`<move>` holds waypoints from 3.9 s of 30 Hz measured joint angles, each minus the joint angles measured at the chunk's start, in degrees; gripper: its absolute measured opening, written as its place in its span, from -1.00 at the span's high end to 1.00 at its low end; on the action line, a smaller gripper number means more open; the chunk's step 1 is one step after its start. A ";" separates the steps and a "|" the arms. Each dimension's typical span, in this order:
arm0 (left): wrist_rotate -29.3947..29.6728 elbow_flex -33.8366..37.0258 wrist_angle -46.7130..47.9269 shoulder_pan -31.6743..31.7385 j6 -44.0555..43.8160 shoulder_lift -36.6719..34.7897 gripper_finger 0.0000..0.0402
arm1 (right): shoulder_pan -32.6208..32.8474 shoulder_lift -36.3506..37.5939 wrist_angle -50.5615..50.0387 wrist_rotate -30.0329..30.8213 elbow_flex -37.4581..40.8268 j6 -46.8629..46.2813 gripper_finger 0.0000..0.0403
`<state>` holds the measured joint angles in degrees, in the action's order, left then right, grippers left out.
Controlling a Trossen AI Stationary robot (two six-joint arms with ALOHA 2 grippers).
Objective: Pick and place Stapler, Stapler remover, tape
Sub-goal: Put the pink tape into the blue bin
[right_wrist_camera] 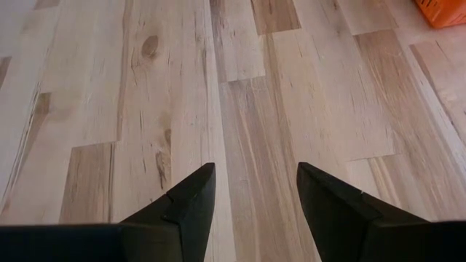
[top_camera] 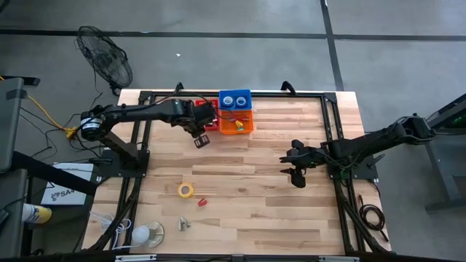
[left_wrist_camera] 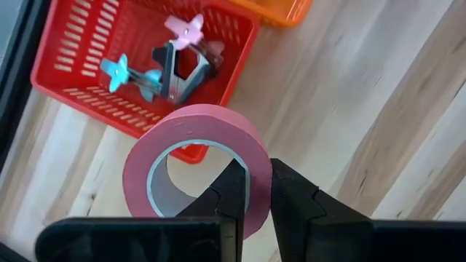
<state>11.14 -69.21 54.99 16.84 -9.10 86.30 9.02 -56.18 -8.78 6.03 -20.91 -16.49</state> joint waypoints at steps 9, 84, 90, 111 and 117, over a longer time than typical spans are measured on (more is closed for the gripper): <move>0.04 -1.03 0.12 0.00 1.85 0.00 0.80 | 0.00 0.00 0.00 4.73 0.00 0.46 0.08; -38.74 -4.61 -50.03 -5.27 21.28 0.07 0.80 | -14.12 -16.74 76.94 0.17 -2.38 39.19 0.08; -38.55 -3.81 -52.66 -5.25 21.51 0.07 0.80 | -14.12 -17.03 76.73 -0.24 -2.73 38.34 0.08; -36.70 -3.72 -52.79 -5.22 22.22 2.08 0.80 | -13.70 -26.79 77.13 5.61 -8.92 41.00 0.08; -36.28 -3.74 -52.22 -5.25 22.38 2.05 0.80 | -13.55 -26.60 77.02 7.11 -8.90 42.18 0.11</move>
<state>-25.14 -72.95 2.77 11.60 13.28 88.36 -4.54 -82.78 68.25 13.14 -29.80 25.69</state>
